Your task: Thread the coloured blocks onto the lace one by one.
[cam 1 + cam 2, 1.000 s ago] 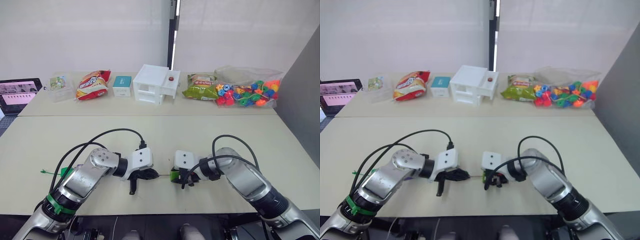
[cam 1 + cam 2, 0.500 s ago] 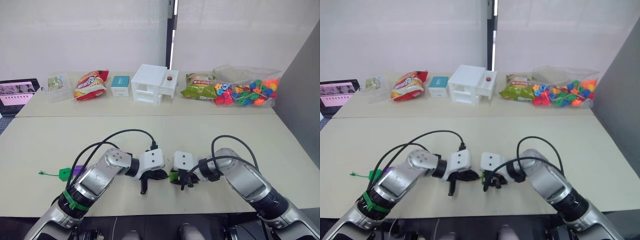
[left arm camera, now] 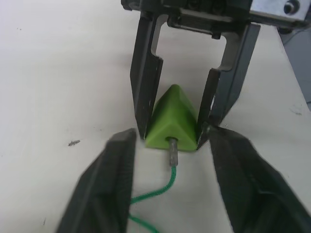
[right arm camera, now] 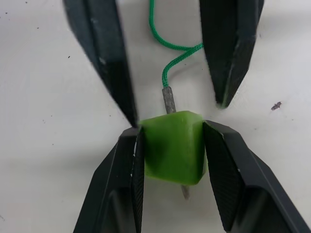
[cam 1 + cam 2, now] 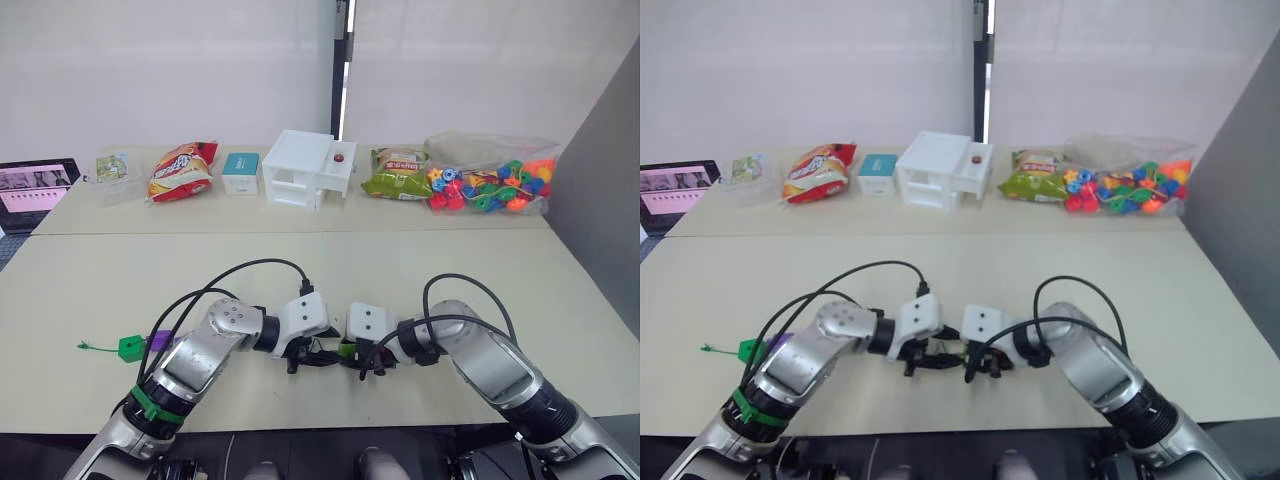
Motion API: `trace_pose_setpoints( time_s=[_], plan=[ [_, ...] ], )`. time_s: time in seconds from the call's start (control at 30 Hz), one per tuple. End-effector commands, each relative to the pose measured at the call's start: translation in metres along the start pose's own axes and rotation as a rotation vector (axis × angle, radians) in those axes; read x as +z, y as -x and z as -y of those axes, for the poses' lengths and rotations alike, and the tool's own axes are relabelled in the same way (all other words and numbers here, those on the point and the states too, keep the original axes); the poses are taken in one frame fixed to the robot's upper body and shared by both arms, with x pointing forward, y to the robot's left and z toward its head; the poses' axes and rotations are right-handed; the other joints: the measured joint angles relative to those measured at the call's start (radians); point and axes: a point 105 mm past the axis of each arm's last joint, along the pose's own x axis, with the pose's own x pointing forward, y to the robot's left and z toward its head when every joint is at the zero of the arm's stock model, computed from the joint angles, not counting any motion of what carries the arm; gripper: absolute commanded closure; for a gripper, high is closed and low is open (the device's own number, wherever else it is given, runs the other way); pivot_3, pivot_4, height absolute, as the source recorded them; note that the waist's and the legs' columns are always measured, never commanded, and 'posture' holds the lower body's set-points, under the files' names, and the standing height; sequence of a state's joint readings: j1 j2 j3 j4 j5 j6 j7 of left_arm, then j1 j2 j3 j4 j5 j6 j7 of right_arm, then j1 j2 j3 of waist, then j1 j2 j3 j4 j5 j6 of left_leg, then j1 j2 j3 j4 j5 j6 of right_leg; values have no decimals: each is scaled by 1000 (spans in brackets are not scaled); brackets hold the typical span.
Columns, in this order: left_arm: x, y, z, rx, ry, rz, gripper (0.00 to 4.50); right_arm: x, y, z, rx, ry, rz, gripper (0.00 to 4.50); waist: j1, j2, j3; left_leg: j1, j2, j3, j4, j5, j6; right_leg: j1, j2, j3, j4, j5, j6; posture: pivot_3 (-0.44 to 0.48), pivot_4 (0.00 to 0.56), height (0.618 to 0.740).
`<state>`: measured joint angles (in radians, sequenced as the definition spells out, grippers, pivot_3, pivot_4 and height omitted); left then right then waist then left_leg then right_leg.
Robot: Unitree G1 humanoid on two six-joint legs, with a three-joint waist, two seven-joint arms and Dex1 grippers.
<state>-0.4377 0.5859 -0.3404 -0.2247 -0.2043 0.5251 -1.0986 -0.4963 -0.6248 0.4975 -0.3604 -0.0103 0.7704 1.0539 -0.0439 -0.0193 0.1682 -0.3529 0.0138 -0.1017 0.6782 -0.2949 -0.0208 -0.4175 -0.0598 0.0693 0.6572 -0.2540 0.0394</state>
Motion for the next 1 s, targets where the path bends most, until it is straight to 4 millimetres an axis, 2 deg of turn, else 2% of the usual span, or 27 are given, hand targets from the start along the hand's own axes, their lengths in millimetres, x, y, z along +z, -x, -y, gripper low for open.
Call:
trace_pose_setpoints(
  time_s=[0.03,0.2,0.4,0.57,0.7,0.83,1.0],
  plan=[
    [4,18,-1,-7,-29,30,1582,-25,-6,-9,42,-85,-71,3204,1,0,0,0,0,0,0,0,0,0,0,0,0,0,0,0,150,740],
    [-13,27,-12,32,-19,2,1582,-28,-3,-8,42,-87,-79,3204,8,0,0,0,0,0,0,0,0,2,0,0,-2,0,0,0,150,740],
    [-24,15,-10,20,-12,-6,1582,-29,0,-5,36,-85,-86,3204,9,0,0,0,0,0,0,0,0,2,-1,0,-2,0,0,0,150,740],
    [-27,10,-11,22,-25,-4,1582,-28,1,-6,37,-84,-87,3204,11,0,0,0,0,0,0,0,0,2,-1,0,-2,0,0,0,150,740],
    [-19,2,-13,26,-19,27,1582,-28,1,-7,40,-86,-84,3204,16,0,0,0,0,0,0,0,0,2,-1,0,-2,0,0,0,150,740],
    [-24,-3,-10,18,-13,11,1582,-27,2,-8,38,-87,-82,3204,18,0,0,0,-1,0,0,0,0,2,-1,0,-2,0,0,0,150,740],
    [-28,-6,-6,3,7,8,3080,-27,2,-9,35,-91,-81,3204,20,0,0,0,-1,0,0,0,0,2,-1,0,-2,0,0,0,150,740]
  ],
)
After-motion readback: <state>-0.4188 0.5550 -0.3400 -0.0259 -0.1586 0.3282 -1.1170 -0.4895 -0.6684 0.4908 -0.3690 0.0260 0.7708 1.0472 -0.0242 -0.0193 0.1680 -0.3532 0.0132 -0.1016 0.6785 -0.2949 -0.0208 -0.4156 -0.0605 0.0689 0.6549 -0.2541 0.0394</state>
